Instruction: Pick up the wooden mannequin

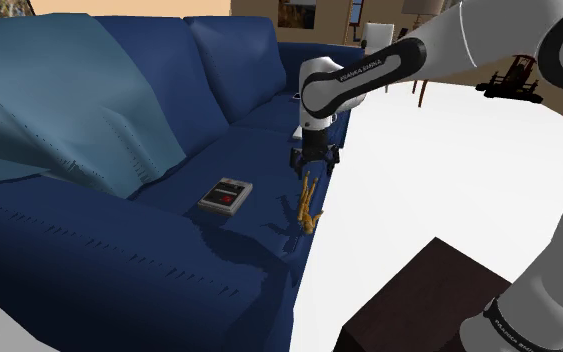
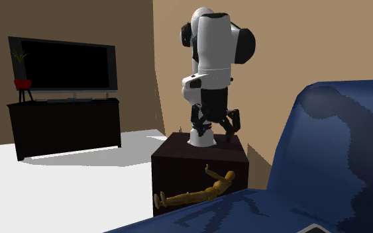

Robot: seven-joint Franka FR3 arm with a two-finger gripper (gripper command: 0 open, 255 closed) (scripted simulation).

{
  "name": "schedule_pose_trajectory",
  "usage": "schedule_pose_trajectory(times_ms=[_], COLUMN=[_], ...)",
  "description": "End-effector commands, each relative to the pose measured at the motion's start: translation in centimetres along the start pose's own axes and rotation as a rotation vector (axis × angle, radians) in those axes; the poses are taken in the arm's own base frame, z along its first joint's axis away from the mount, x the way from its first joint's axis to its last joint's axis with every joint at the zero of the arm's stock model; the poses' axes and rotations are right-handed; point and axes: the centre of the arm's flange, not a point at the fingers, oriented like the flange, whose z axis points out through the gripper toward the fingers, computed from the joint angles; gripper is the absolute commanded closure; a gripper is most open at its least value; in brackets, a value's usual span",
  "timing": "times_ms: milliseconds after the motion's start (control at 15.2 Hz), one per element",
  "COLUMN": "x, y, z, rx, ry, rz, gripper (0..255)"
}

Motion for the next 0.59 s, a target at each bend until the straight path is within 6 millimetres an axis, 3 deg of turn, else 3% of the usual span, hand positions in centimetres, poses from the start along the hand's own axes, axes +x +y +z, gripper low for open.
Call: schedule_pose_trajectory(times_ms=[0, 462, 528], x=[2.2, 9.5, 9.6], y=[-0.7, -1.8, -1.8], z=[1.9, 8.6, 8.6], rx=[-0.007, -0.027, -0.028], ry=[-0.017, -0.074, -0.075], rz=[0.053, 0.228, 0.230], gripper=[0, 0, 0])
